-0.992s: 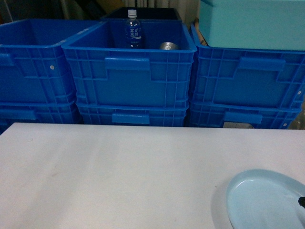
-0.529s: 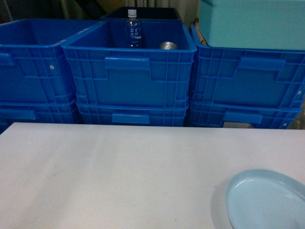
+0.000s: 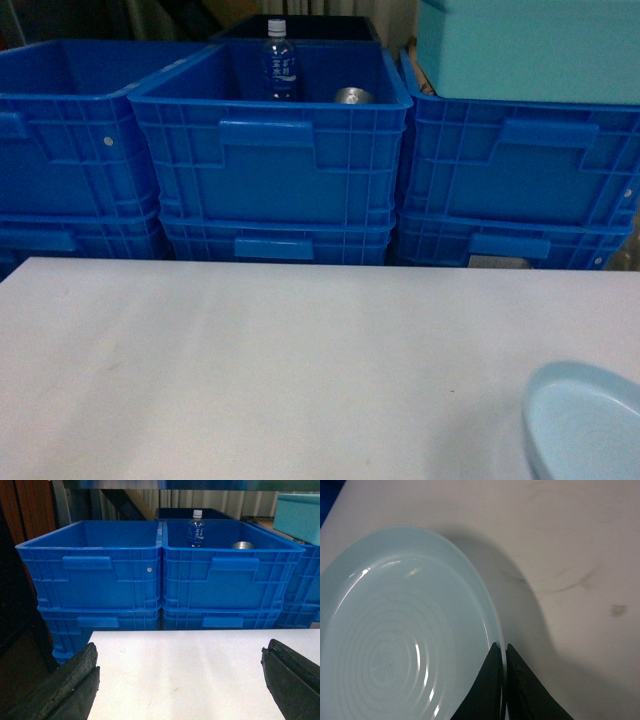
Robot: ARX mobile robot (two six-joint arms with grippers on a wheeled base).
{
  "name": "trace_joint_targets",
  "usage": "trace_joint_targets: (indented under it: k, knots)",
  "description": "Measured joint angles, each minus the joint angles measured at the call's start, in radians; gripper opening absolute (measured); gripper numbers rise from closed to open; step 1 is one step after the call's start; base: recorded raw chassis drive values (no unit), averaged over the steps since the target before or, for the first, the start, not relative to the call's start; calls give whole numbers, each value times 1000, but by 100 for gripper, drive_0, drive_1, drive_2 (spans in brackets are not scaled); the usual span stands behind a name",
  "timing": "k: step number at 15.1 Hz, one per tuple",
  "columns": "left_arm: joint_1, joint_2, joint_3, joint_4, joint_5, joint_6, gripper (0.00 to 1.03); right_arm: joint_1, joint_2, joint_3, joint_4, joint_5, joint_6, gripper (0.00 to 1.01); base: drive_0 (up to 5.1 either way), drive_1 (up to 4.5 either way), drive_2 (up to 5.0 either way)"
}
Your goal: Place blue tray on left shelf second layer neatly
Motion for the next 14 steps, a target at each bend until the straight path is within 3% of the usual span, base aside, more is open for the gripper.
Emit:
trace_joint_targets:
  k: [2,4,5,9,12,14]
  knots:
    - [0,0,0,0,0,0,98,73,-253,32,-183,-13,-46,2,0,0,0]
    - [0,0,0,0,0,0,98,143,-554,156,-399,-32,-94,2,0,0,0]
    - [0,0,0,0,0,0,98,179,-670,214,-483,-5,-123,2,0,0,0]
    - [0,0,0,0,0,0,98,298,-857,209,-544,233,-252,2,0,0,0]
    - [0,0,0,0,0,0,98,325,-948,151,-564,291,-277,2,0,0,0]
    - [0,0,0,0,0,0,98,301,-1025,95,-543,306,-325,2,0,0,0]
